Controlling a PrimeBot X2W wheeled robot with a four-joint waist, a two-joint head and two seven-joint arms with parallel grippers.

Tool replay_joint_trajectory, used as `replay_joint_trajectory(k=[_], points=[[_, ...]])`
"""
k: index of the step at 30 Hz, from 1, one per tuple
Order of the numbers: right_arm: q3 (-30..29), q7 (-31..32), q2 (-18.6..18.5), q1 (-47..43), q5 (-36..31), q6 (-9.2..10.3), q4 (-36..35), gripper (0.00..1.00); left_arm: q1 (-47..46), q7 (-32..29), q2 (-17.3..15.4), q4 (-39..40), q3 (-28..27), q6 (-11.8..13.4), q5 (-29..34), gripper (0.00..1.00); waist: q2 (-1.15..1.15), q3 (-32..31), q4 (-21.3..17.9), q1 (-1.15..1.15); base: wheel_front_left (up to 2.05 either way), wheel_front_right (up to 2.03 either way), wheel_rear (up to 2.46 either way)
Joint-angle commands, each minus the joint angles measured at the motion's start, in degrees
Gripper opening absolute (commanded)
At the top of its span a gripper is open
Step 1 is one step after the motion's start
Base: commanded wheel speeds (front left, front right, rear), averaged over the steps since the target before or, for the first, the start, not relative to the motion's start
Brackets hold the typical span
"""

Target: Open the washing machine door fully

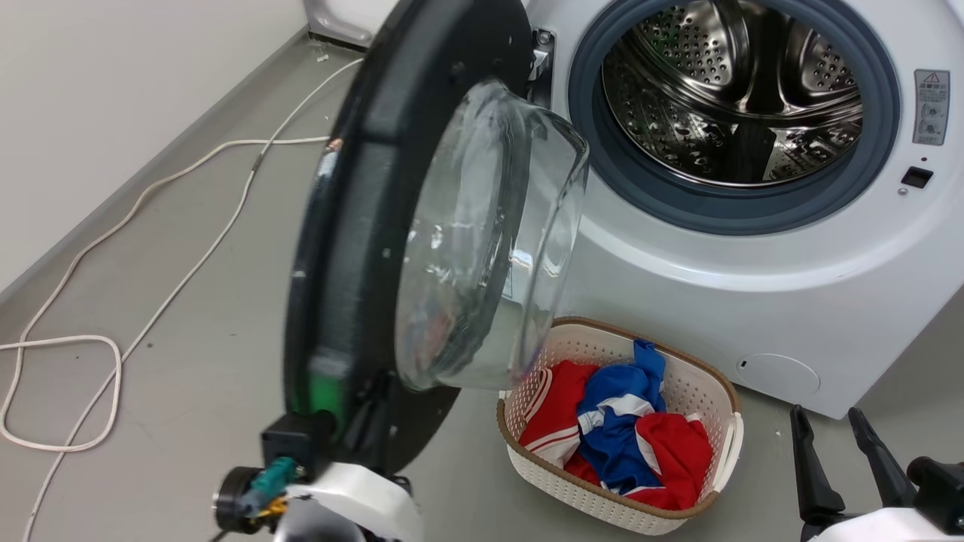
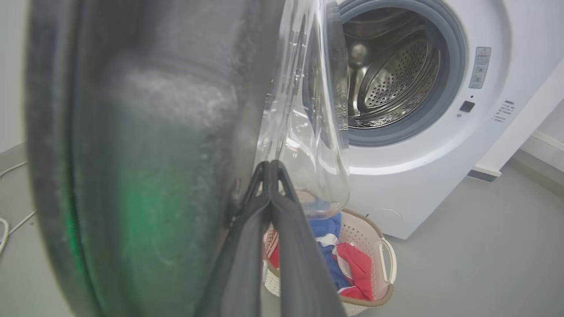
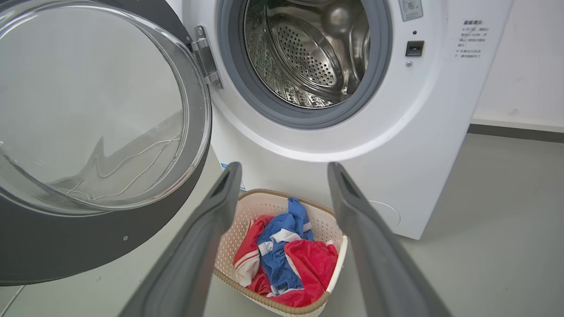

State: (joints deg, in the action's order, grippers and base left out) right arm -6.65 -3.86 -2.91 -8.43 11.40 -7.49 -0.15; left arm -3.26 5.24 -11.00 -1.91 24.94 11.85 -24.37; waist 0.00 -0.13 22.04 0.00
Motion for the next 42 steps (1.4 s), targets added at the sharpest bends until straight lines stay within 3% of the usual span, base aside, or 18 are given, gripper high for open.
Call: replay_joint_trajectory(k=[1, 11, 23, 29, 35, 42], points=[[0.1, 0.3, 0.0, 0.4, -0.2, -0.01, -0.5, 1.00, -1.1, 0.7, -1.4, -0.7, -2.5, 0.7, -1.0, 0.00, 0.00, 0.5, -0.2, 0.00, 0.00, 0.00, 0.00], [0.5, 1.8, 0.0, 1.6, -1.5, 0.00, -2.3, 1.00, -5.1, 3.9, -7.6, -7.7, -13.7, 1.4, -5.3, 0.00, 0.00, 4.7, -3.1, 0.00, 0.00, 0.00, 0.00], [-0.1, 3.3, 0.0, 4.0, -3.4, -0.01, -4.0, 1.00, -13.3, 7.0, -13.6, -20.0, -22.7, -1.5, -10.4, 0.00, 0.00, 9.5, -4.6, 0.00, 0.00, 0.00, 0.00], [0.3, 3.2, 0.1, 4.8, -4.0, -0.01, -3.9, 1.00, -15.7, 8.5, -13.8, -25.8, -24.1, -3.0, -11.1, 0.00, 0.00, 10.0, -5.1, 0.00, 0.00, 0.00, 0.00], [0.3, 2.9, 0.0, 4.5, -3.5, -0.01, -3.3, 1.00, -14.8, 9.5, -12.5, -26.6, -23.9, -3.4, -10.1, 0.00, 0.00, 9.1, -5.0, 0.00, 0.00, 0.00, 0.00], [0.5, 2.2, 0.0, 3.3, -2.9, -0.01, -1.8, 1.00, -8.8, 10.0, -10.1, -21.5, -23.5, -1.4, -7.4, 0.00, 0.00, 5.5, -5.0, 0.00, 0.00, 0.00, 0.00]])
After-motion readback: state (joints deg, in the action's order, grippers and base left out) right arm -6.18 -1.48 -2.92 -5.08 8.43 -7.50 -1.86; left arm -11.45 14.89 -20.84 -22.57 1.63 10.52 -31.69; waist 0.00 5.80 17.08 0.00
